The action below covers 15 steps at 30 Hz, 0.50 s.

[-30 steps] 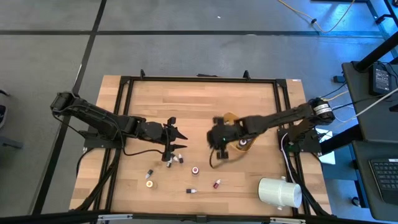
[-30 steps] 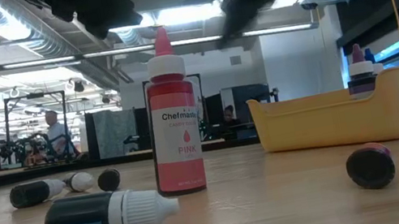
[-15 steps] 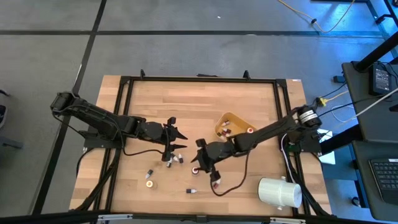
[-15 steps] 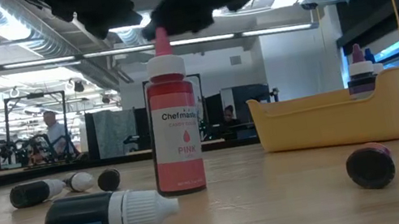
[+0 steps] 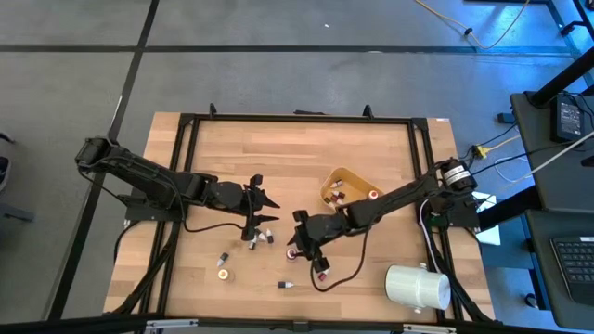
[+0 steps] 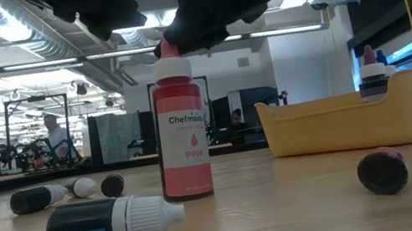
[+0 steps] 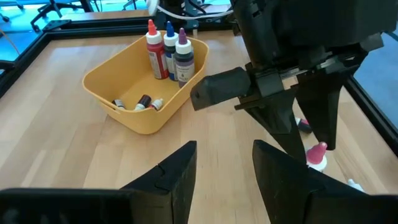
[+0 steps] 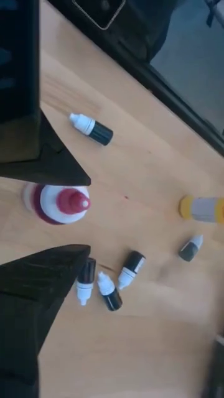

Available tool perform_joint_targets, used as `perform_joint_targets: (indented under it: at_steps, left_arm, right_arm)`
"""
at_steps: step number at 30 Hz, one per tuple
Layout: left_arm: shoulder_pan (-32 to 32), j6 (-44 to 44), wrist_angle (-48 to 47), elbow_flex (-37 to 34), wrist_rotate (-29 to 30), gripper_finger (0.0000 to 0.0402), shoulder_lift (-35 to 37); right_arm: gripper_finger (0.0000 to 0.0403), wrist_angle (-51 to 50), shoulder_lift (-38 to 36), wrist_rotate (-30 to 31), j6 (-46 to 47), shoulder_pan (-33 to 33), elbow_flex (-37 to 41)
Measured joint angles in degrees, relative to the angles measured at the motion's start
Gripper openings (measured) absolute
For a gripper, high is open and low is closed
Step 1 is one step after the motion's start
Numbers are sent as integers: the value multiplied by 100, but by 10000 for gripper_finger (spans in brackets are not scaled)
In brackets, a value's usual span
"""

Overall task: Pick & Place food coloring
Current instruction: Put the large pink food coloring bottle in the yellow bin

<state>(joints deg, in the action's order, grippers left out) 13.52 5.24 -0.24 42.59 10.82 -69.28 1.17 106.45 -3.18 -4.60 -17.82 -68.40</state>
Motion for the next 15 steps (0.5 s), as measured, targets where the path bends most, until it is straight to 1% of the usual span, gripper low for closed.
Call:
perform_joint_targets:
  at_steps: [3,8,15]
  left_arm:
    - [0,1,1,0,1,149,0]
    - [-2,-1,-1,0,1,150,0]
    - [-2,-1,-1,0,1,151,0]
  right_arm:
    - [165,9,0,-23,-46,0,0]
    - [173,9,0,-233,-36,0,0]
    - [233,-2,-18,-249,-173,0,0]
